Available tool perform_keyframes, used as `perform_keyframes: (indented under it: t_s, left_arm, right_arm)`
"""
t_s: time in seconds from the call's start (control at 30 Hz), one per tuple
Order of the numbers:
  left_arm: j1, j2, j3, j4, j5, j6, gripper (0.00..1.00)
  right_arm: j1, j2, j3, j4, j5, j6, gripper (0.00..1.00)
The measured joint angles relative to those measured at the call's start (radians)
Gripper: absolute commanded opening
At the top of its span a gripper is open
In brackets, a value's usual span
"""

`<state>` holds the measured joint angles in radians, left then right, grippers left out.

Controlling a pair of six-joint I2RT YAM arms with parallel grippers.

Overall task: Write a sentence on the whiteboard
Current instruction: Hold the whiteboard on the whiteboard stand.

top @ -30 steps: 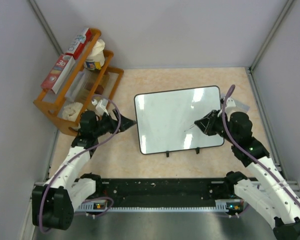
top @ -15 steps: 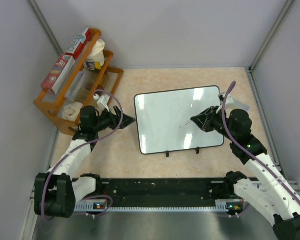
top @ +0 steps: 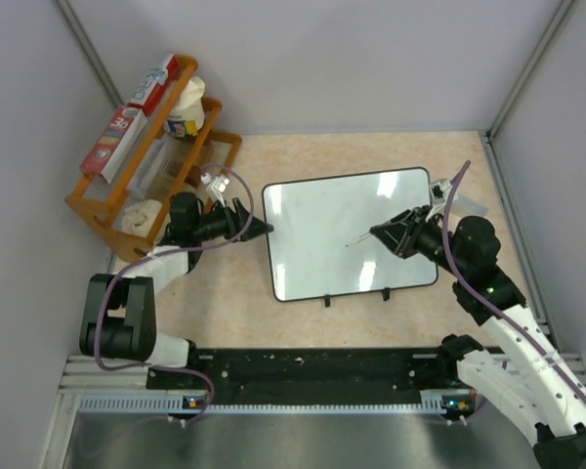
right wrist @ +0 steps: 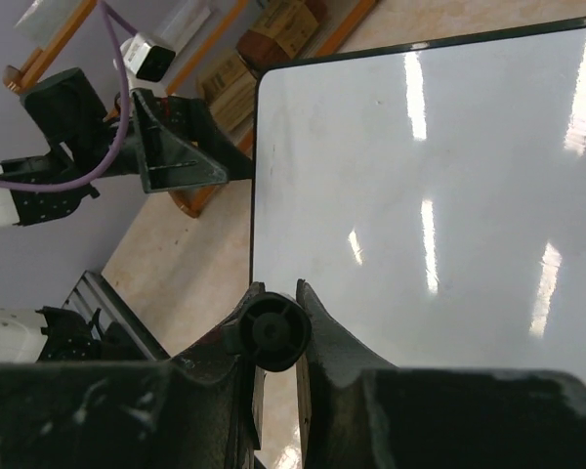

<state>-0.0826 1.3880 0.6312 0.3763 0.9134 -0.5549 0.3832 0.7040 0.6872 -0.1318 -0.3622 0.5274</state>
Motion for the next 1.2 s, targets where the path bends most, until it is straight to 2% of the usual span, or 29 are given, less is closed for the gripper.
perform_keyframes:
  t_s: [0.33, 0.6, 0.8, 0.87, 0.97, 1.2]
  left_arm:
    - [-0.014, 0.229, 0.107, 0.143, 0.101, -0.017, 0.63]
    - [-0.072, 0.310, 0.140, 0.171, 0.148, 0.003, 0.28]
    - [-0.070, 0.309, 0.142, 0.159, 0.208, 0.012, 0.12]
    - [-0.068, 0.301, 0.142, 0.147, 0.234, 0.013, 0.02]
    - [-0.067, 0.278, 0.142, 0.137, 0.289, 0.011, 0.00]
    - [-0.071, 0.261, 0.142, 0.081, 0.301, 0.069, 0.00]
  right_arm:
    - [0.000, -0.022, 0.000, 0.019, -0.023, 0.000, 0.00]
    - [0.000, -0.021, 0.000, 0.020, -0.029, -0.004, 0.00]
    - [0.000, -0.020, 0.000, 0.020, -0.029, -0.011, 0.00]
    - [0.000, -0.016, 0.000, 0.022, -0.029, -0.012, 0.00]
    - [0.000, -0.007, 0.000, 0.031, -0.033, -0.017, 0.00]
    - [0.000, -0.006, 0.000, 0.039, -0.035, -0.042, 0.00]
